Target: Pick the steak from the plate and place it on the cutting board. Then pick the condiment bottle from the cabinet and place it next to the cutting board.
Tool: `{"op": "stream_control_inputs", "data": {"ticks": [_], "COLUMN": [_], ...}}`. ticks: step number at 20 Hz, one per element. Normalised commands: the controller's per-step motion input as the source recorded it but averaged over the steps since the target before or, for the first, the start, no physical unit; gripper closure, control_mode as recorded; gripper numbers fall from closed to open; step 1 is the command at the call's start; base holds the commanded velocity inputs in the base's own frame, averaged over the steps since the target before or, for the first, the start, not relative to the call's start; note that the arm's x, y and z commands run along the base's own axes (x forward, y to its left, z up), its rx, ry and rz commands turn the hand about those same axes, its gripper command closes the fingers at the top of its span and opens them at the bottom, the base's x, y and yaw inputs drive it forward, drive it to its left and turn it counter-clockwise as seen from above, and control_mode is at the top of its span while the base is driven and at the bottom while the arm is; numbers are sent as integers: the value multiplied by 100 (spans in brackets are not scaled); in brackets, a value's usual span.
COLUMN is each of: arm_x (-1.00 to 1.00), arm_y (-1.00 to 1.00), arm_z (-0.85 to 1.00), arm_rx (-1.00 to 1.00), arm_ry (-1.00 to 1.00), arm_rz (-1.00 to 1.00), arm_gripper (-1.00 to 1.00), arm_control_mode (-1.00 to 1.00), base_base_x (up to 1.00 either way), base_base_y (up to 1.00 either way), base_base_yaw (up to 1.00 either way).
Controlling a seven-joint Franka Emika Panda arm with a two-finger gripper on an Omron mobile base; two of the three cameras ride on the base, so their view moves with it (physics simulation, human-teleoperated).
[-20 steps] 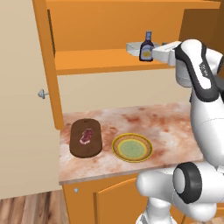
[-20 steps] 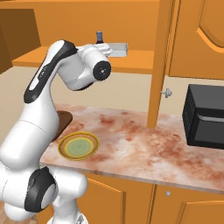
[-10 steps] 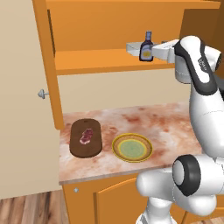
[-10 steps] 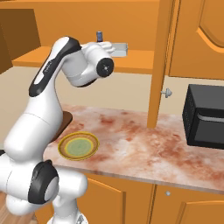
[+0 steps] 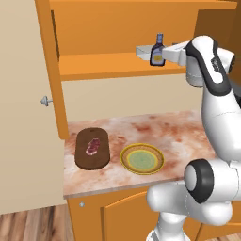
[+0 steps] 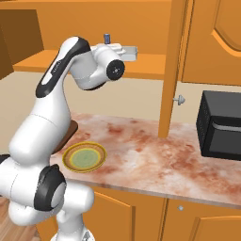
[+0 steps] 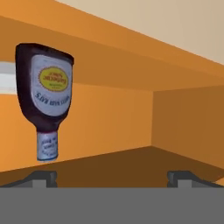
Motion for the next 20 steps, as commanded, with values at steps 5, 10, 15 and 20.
{"op": "stream_control_inputs", "data": {"ticks": [5,10,15,20], "arm_x": [15,14,14,14], "arm_y": [-2,-1,-2,-1], "arm_z": [0,0,0,0], "arm_rx": [0,0,0,0], "arm_ry": [-1,-4,-7,-6], "arm_rz": [0,0,0,0], "arm_gripper": [-100,-100,-100,-100], "arm_control_mode": [-100,-100,-100,-100], "base_base_x": [0,0,0,0], "base_base_y": [0,0,0,0], "base_base_yaw": [0,0,0,0]}}
